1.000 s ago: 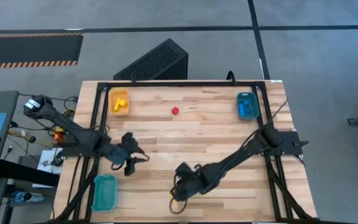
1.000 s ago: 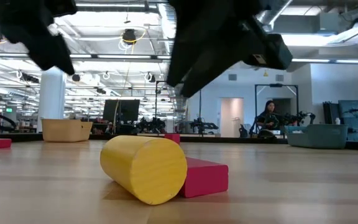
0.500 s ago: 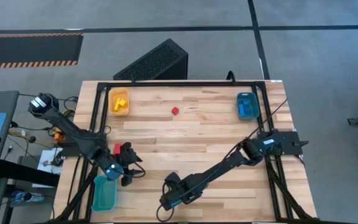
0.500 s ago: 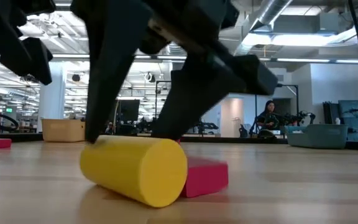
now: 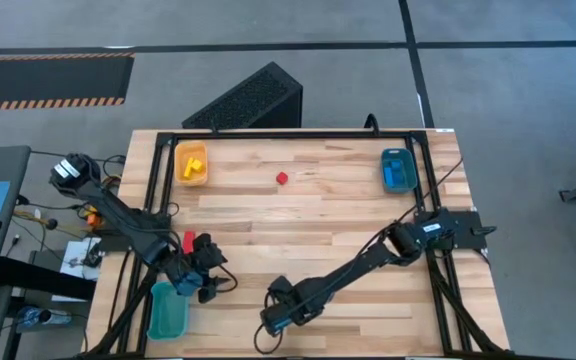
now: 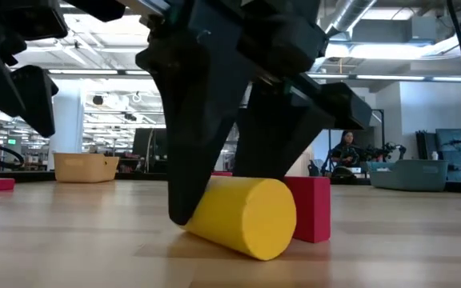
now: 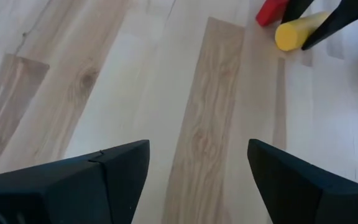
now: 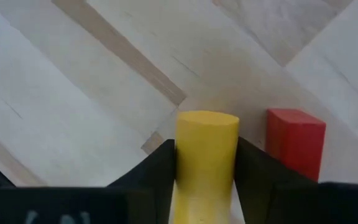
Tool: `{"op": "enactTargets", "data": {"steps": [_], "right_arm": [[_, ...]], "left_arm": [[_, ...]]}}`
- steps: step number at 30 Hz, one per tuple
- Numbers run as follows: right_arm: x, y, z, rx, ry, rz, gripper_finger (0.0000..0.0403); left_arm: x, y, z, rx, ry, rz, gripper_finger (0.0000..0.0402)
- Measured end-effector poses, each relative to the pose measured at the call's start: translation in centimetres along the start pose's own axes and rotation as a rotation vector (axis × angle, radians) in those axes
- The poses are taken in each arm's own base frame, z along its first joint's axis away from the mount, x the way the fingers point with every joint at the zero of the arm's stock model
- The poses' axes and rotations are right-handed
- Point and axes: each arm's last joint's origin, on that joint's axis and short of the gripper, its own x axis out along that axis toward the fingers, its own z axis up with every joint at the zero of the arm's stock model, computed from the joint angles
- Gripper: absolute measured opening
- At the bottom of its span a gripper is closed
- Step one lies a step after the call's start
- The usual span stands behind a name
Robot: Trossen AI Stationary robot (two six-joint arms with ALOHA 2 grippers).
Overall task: Sort & place blocks by color
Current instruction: Put the yellow block into the yellow bin
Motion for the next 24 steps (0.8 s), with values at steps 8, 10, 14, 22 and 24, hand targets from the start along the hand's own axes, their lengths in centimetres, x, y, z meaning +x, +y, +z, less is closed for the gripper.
{"op": "enactTargets", "data": {"steps": [8, 10, 14, 22, 24], "right_arm": [[-2.3, 0.1, 0.9, -0.012, -0.103, 0.023, 0.0123], [-3.5, 0.1, 1.5, -0.026, -0.145, 0.034, 0.0133], [-5.5, -0.4, 3.3, -0.034, -0.196, 0.048, 0.0143], [-10.0, -2.3, 9.9, -0.034, -0.338, 0.108, 0.0132], [-10.5, -3.3, 11.8, -0.03, -0.355, 0.101, 0.0133]], "left_arm": [[0.1, -0.2, 0.1, -0.015, -0.007, -0.009, 0.0256], [0.0, -0.4, 0.4, -0.003, -0.023, -0.02, 0.0256], [-0.4, -0.9, 1.7, 0.074, -0.088, -0.006, 0.0256], [-1.5, -1.1, 5.4, 0.171, -0.213, 0.129, 0.0256], [-1.9, -0.9, 6.3, 0.205, -0.213, 0.177, 0.0256]]}}
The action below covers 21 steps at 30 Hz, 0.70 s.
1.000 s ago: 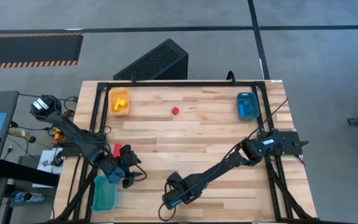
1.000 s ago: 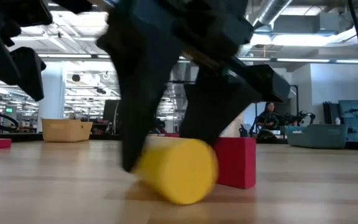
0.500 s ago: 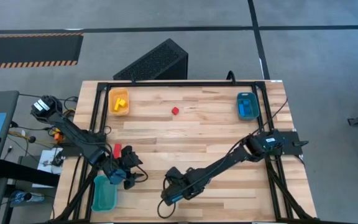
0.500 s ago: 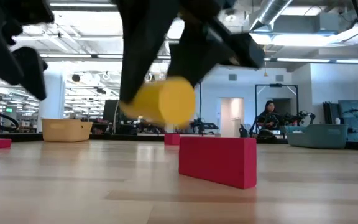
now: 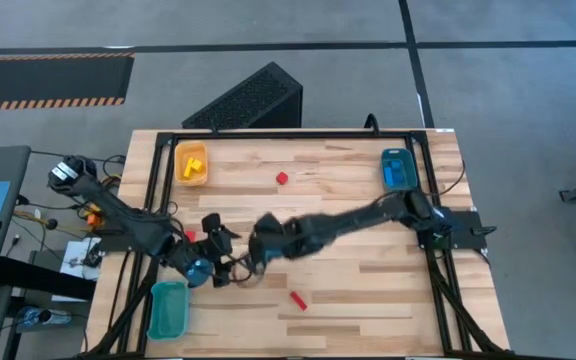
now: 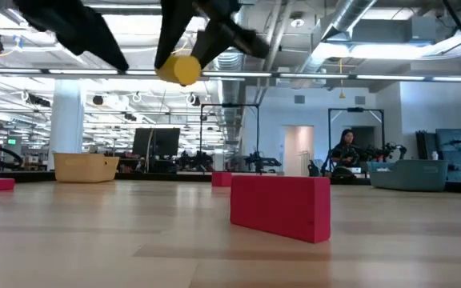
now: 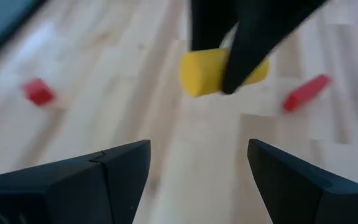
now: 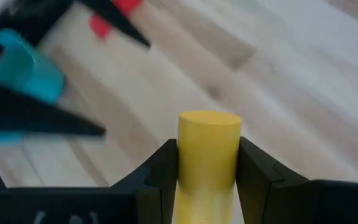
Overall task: Sort & place blocks by color
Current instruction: Put the yellow block into the yellow bin
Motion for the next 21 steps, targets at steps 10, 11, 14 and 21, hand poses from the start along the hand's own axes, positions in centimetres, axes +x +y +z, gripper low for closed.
{"op": "enactTargets", "data": {"steps": [10, 11, 14, 21], "right_arm": [[4.1, -4.6, 1.4, 0.099, 0.02, 0.238, 0.0133], [4.4, -5.0, 0.9, 0.127, 0.013, 0.282, 0.0133], [4.4, -6.8, -0.5, 0.219, -0.033, 0.397, 0.0133], [2.8, -12.5, -3.5, 0.426, -0.187, 0.595, 0.0133]], "left_arm": [[0.0, 2.6, 1.7, -0.011, 0.116, 0.15, 0.0257], [0.1, 2.7, 1.6, -0.014, 0.125, 0.155, 0.0257], [0.4, 3.1, 1.7, -0.023, 0.139, 0.166, 0.0257], [1.8, 5.0, 3.0, -0.038, 0.146, 0.156, 0.0256]]}}
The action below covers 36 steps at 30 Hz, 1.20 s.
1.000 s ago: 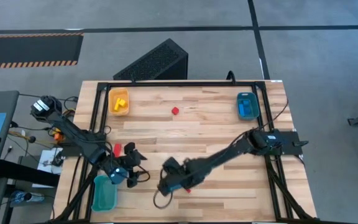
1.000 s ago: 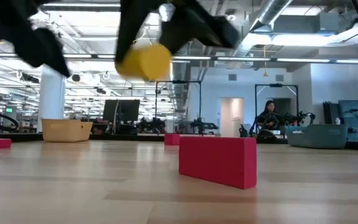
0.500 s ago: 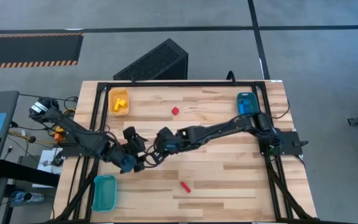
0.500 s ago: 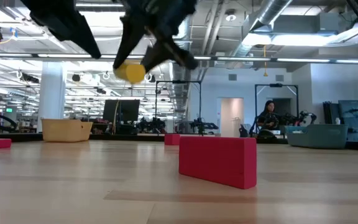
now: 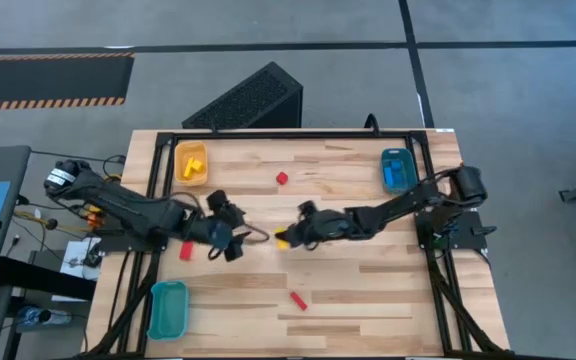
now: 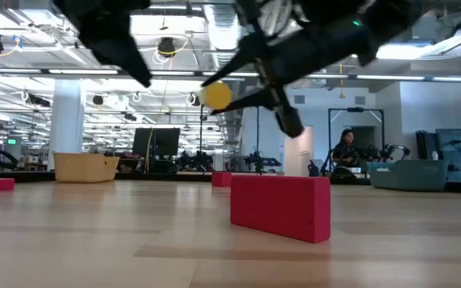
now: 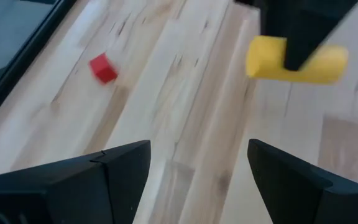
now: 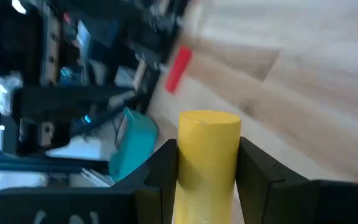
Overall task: Sort & place blocks by color
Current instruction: Put the yellow block into the yellow bin
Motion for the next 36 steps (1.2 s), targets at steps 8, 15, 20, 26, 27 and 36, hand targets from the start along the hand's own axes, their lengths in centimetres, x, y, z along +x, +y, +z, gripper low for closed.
{"op": "enactTargets", "data": {"steps": [8, 15, 20, 26, 27, 36], "right_arm": [[-4.7, -2.3, 0.9, 0.053, -0.125, 0.091, 0.0133], [-8.3, -3.2, 2.7, 0.023, -0.214, 0.205, 0.0133], [-11.3, -5.4, 3.5, 0.047, -0.248, 0.273, 0.0133], [-12.6, -7.5, 4.7, 0.052, -0.184, 0.3, 0.0133], [-12.6, -7.7, 4.9, 0.051, -0.175, 0.296, 0.0133], [-12.6, -7.7, 5.4, 0.023, -0.192, 0.326, 0.0133]], "left_arm": [[3.9, 2.7, 4.7, -0.061, -0.191, -0.166, 0.0256], [7.9, 3.1, 7.3, -0.103, -0.399, -0.272, 0.0268], [9.5, 2.8, 8.1, -0.099, -0.501, -0.249, 0.0312], [11.5, 1.9, 9.1, -0.046, -0.485, -0.212, 0.0352], [11.8, 1.8, 9.2, -0.059, -0.476, -0.205, 0.0354], [12.5, 1.9, 10.6, -0.074, -0.492, -0.155, 0.0356]]}}
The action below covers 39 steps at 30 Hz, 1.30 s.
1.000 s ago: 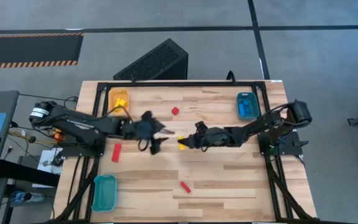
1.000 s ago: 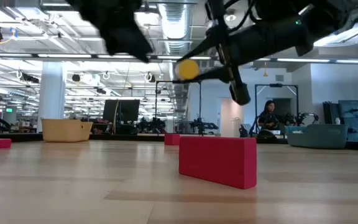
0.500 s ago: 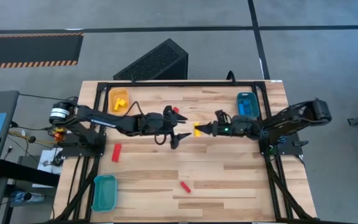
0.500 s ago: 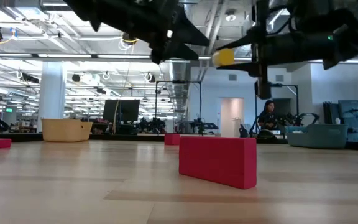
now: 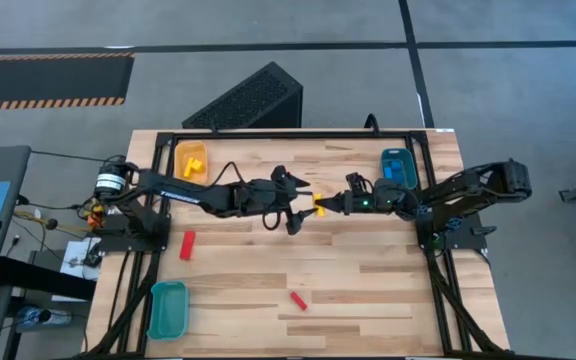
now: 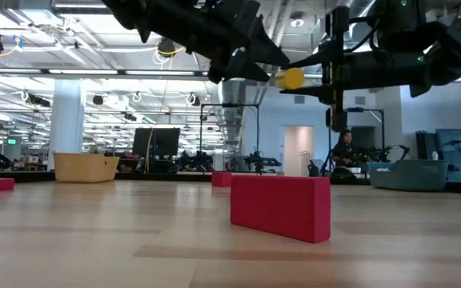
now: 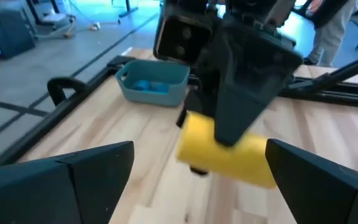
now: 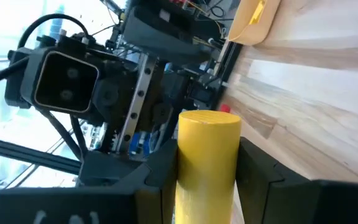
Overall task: Sort & place blocks by color
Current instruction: Put the yellow block into the yellow bin
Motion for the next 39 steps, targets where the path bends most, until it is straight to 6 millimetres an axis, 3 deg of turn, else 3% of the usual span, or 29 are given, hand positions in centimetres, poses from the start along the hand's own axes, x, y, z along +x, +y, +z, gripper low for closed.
{"op": "enactTargets", "data": {"steps": [16, 24, 30, 35, 39], "right_arm": [[-0.2, -0.1, 1.3, 0.026, -0.089, -0.008, 0.0138], [-0.3, 0.0, 2.3, 0.067, -0.165, 0.01, 0.0138], [-0.4, -0.3, 2.9, 0.081, -0.245, -0.022, 0.0141], [-0.6, -0.8, 3.6, 0.081, -0.294, -0.063, 0.0139], [-0.7, -1.6, 4.1, 0.083, -0.32, -0.123, 0.014]], "left_arm": [[0.6, 2.5, 1.2, -0.018, -0.03, 0.056, 0.0356], [1.0, 6.1, 4.8, -0.05, 0.116, 0.017, 0.0356], [0.5, 8.8, 6.4, 0.082, 0.234, 0.056, 0.0333], [0.2, 11.8, 5.9, 0.067, 0.308, 0.1, 0.0297], [-0.4, 13.6, 4.8, 0.014, 0.401, 0.012, 0.0281]]}}
